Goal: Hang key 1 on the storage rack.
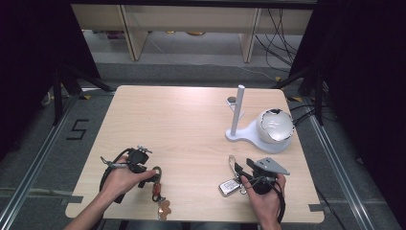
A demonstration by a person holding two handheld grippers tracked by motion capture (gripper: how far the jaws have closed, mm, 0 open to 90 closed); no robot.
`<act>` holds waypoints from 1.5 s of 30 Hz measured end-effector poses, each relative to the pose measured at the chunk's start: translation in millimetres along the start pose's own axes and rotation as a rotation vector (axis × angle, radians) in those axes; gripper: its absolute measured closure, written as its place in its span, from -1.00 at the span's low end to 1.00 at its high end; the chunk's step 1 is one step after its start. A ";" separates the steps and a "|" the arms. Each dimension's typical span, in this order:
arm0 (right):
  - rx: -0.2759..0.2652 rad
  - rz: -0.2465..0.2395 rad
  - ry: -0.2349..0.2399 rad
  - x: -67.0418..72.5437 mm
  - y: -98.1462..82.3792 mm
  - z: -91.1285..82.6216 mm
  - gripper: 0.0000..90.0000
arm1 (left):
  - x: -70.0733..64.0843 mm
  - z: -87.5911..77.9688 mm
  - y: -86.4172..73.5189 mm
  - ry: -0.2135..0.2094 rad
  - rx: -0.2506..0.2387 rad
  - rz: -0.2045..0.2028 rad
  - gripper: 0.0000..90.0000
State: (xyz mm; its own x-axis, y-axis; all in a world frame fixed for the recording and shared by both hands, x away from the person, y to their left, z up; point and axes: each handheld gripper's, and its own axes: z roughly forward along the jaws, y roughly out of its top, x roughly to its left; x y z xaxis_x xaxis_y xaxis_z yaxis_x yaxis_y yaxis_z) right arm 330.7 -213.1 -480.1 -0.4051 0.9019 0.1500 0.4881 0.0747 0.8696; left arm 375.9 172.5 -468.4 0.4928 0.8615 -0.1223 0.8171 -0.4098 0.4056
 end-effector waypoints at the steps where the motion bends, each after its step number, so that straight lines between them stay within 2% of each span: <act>1: 0.000 0.000 0.000 0.0 0.0 0.0 0.07 | 0.0 0.0 0.0 0.000 0.000 0.000 -0.19; 2: 0.015 -0.004 -0.016 -0.3 1.2 -2.4 0.07 | -7.5 2.3 -0.6 -0.018 0.024 -0.037 -0.19; 3: 0.009 0.040 -0.011 2.6 0.8 -2.6 0.07 | -10.3 3.7 -1.0 -0.023 0.031 -0.037 -0.19; 4: 0.011 0.008 -0.008 -0.4 1.2 -2.5 0.07 | -12.5 4.9 -1.6 -0.027 0.042 -0.036 -0.19; 5: 0.011 0.008 -0.012 -0.3 1.1 -2.5 0.07 | -12.5 4.9 -1.6 -0.027 0.042 -0.036 -0.19; 7: 0.006 -0.013 -0.021 -1.4 0.9 -1.3 0.07 | -16.9 8.9 -3.0 -0.027 0.067 -0.009 -0.18; 11: 0.017 0.002 -0.016 1.0 1.9 -3.1 0.07 | -20.9 12.3 -5.0 -0.024 0.083 -0.012 -0.18; 12: 0.017 -0.002 -0.018 1.2 1.8 -2.9 0.07 | -20.2 12.1 -5.0 -0.028 0.107 0.011 -0.17; 14: 0.004 -0.002 -0.006 1.2 1.4 -1.1 0.07 | -24.1 14.5 -6.4 -0.023 0.116 -0.008 -0.14; 15: 0.006 0.011 -0.011 2.6 1.1 -1.2 0.07 | -24.1 14.5 -6.4 -0.023 0.116 -0.008 -0.13; 16: 0.011 0.032 -0.012 4.3 0.9 -1.7 0.06 | -24.2 14.1 -5.7 -0.025 0.133 0.013 -0.10; 17: 0.011 0.032 -0.012 4.3 0.9 -1.7 0.06 | -24.2 14.1 -5.7 -0.025 0.133 0.013 -0.09; 18: 0.006 -0.009 -0.006 0.8 1.1 -0.5 0.06 | -27.0 15.6 -5.8 -0.023 0.125 0.004 -0.06; 19: 0.009 -0.001 -0.003 1.3 1.0 -0.6 0.06 | -27.4 15.6 -5.3 -0.024 0.138 0.016 -0.05; 21: 0.011 0.004 -0.002 1.6 1.0 -0.5 0.06 | -28.3 16.4 -5.7 -0.027 0.142 0.015 -0.01; 23: 0.012 0.003 -0.003 1.4 1.0 -0.6 0.06 | -29.2 17.6 -6.3 -0.033 0.159 0.036 0.01; 24: 0.015 0.006 -0.003 1.4 1.2 -0.8 0.06 | -30.2 17.8 -6.8 -0.030 0.153 0.035 0.03; 25: 0.019 0.011 -0.008 1.9 1.4 -1.3 0.06 | -30.1 17.2 -6.9 -0.032 0.163 0.043 0.06; 26: 0.027 0.037 -0.016 4.4 1.3 -2.4 0.06 | -30.1 16.2 -7.1 -0.033 0.178 0.057 0.12; 27: 0.027 0.037 -0.016 4.4 1.3 -2.4 0.06 | -30.1 16.2 -7.1 -0.033 0.178 0.057 0.15; 28: 0.015 0.006 -0.002 1.5 1.3 -0.7 0.06 | -28.6 15.6 -6.4 -0.023 0.183 0.102 0.15; 29: 0.009 -0.007 -0.008 1.0 1.1 -0.2 0.06 | -29.5 15.6 -7.0 -0.021 0.185 0.111 0.25; 30: 0.009 -0.005 -0.004 1.4 1.1 -0.2 0.06 | -28.6 15.2 -6.9 -0.013 0.185 0.150 0.26; 31: 0.006 -0.002 0.000 1.6 1.1 -0.1 0.06 | -28.6 15.2 -6.9 -0.013 0.185 0.150 0.29; 32: 0.006 -0.002 0.000 1.6 1.1 -0.1 0.06 | -28.5 15.1 -7.4 -0.013 0.184 0.178 0.29; 34: 0.007 -0.003 0.000 1.6 1.2 -0.1 0.06 | -27.7 14.4 -8.0 -0.001 0.184 0.252 0.39; 35: 0.007 -0.003 0.000 1.6 1.2 -0.1 0.06 | -27.7 14.4 -8.0 -0.001 0.184 0.252 0.42; 37: 0.008 -0.002 0.000 1.5 1.1 -0.2 0.06 | -25.6 14.0 -8.4 0.004 0.179 0.279 0.45; 39: 0.009 -0.003 0.000 1.5 1.1 -0.2 0.06 | -24.7 14.1 -8.6 0.006 0.175 0.282 0.46; 44: 0.009 -0.001 0.003 2.3 1.3 -0.2 0.06 | -21.3 13.0 -10.2 -0.009 0.164 0.312 0.48; 45: 0.008 -0.001 0.003 2.2 1.3 -0.2 0.06 | -21.0 13.2 -10.9 -0.015 0.154 0.304 0.48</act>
State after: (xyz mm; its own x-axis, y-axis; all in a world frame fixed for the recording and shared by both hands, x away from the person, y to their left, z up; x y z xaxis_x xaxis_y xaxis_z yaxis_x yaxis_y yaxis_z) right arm 330.2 -211.0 -478.6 -0.4080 0.9005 0.1502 0.4941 0.0795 0.8658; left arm 360.5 155.0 -482.3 0.7239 0.6893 -0.0307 0.6674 -0.6882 0.2844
